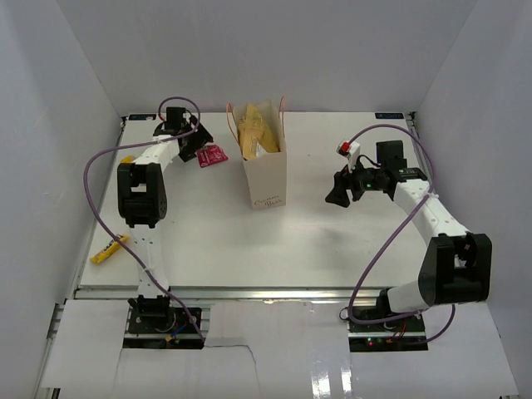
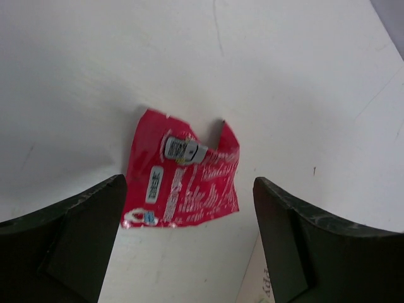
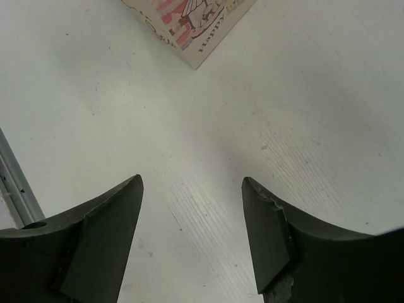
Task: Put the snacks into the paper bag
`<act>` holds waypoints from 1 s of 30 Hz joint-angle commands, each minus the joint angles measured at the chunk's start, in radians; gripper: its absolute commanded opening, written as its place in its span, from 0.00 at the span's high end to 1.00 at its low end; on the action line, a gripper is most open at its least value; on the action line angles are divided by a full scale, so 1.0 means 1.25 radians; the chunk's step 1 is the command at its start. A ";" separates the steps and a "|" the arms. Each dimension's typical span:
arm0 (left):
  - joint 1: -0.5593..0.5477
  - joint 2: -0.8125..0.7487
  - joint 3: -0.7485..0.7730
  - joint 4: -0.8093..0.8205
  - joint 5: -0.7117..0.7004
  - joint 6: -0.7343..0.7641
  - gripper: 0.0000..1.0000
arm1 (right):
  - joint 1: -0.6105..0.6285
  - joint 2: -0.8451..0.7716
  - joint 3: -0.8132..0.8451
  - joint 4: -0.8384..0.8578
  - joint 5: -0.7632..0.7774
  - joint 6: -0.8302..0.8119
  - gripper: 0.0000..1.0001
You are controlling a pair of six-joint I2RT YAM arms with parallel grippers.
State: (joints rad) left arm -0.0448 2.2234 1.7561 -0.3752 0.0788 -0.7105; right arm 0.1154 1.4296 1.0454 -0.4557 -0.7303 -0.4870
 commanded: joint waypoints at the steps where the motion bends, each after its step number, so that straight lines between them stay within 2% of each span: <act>1: -0.003 0.034 0.102 -0.062 -0.033 0.050 0.09 | -0.006 -0.028 -0.001 -0.001 -0.019 -0.039 0.30; 6: -0.029 0.148 0.260 -0.167 -0.090 0.108 0.15 | -0.009 -0.010 0.023 0.003 -0.024 -0.034 0.30; 13: -0.064 0.172 0.243 -0.210 -0.187 0.177 0.25 | -0.009 0.005 0.035 0.005 -0.035 -0.023 0.31; 17: -0.070 0.157 0.193 -0.212 -0.207 0.195 0.41 | -0.009 0.006 0.031 0.005 -0.038 -0.022 0.31; 18: -0.070 0.152 0.182 -0.212 -0.214 0.197 0.47 | -0.009 0.006 0.030 0.005 -0.039 -0.020 0.31; 21: -0.070 0.132 0.143 -0.209 -0.215 0.195 0.55 | -0.009 0.005 0.029 0.005 -0.040 -0.020 0.31; 23: -0.070 0.112 0.113 -0.198 -0.210 0.194 0.55 | -0.009 0.005 0.029 0.005 -0.040 -0.020 0.31; 27: -0.070 0.073 0.068 -0.170 -0.186 0.186 0.75 | -0.009 0.003 0.026 0.005 -0.042 -0.020 0.31; 28: -0.070 0.066 0.062 -0.166 -0.175 0.182 0.84 | -0.009 0.001 0.026 0.005 -0.042 -0.020 0.31; 30: -0.068 0.044 0.051 -0.160 -0.164 0.173 0.90 | -0.009 -0.002 0.025 0.005 -0.040 -0.020 0.31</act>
State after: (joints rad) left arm -0.1268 2.3260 1.8664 -0.5053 -0.1738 -0.4801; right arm 0.1104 1.4338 1.0512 -0.4541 -0.7616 -0.5083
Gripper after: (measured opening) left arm 0.201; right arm 0.689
